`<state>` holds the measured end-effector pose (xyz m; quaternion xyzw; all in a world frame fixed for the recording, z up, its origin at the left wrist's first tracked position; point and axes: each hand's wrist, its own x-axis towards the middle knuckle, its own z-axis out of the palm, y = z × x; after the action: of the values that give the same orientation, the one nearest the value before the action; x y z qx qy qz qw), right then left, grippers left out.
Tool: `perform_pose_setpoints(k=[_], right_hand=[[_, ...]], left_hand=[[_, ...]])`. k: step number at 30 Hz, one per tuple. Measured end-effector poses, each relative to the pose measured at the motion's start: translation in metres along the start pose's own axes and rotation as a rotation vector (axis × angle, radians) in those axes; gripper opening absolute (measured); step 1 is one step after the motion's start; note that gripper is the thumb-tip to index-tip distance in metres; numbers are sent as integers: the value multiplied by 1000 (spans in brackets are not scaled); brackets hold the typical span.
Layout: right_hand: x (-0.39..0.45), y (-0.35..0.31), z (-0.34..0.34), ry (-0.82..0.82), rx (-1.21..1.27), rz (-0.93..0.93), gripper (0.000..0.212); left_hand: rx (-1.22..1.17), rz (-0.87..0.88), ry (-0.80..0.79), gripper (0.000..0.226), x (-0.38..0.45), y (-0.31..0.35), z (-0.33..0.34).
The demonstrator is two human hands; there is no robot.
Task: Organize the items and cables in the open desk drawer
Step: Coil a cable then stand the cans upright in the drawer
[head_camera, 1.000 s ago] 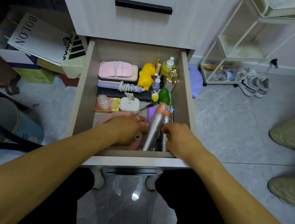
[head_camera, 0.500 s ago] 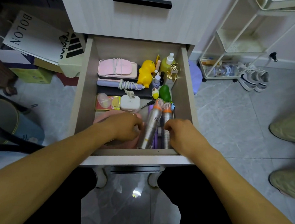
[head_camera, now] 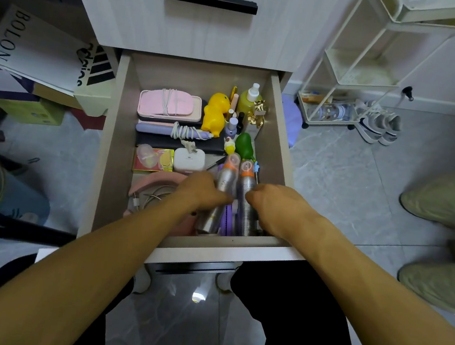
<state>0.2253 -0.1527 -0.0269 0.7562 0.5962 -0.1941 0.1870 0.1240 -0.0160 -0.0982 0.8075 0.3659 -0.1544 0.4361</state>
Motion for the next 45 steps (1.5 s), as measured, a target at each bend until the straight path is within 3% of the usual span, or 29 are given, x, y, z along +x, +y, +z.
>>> perform_pose_setpoints(k=[2, 5, 9, 14, 21, 25, 28, 30, 32, 37, 45], right_hand=[[7, 1, 2, 11, 8, 27, 33], [23, -1, 10, -7, 76, 56, 34], [50, -8, 19, -108, 181, 88, 32], [70, -10, 23, -219, 51, 118, 45], [79, -20, 29, -156, 69, 151, 42], [65, -16, 26, -23, 427, 254, 33], [47, -17, 27, -79, 767, 244, 18], [38, -17, 26, -129, 789, 159, 11], [35, -18, 23, -164, 708, 9, 16], [41, -28, 16, -290, 559, -155, 27], [50, -31, 14, -406, 569, -121, 15]], left_hand=[[-179, -47, -8, 46, -2, -6, -9], [-335, -114, -37, 23, -3, -14, -19], [-403, -191, -44, 23, -4, -14, -26], [-450, -194, -57, 25, -3, -15, -30], [-481, -190, -74, 26, 1, -20, -33], [-554, -184, -16, 24, 4, -22, -36], [-601, -181, 20, 22, 3, -22, -38], [-609, -184, 40, 20, 0, -21, -39], [-622, -191, 42, 22, -5, -21, -40], [-546, -156, 83, 23, -22, -32, -55], [-184, -13, 160, 24, -50, -51, -72]])
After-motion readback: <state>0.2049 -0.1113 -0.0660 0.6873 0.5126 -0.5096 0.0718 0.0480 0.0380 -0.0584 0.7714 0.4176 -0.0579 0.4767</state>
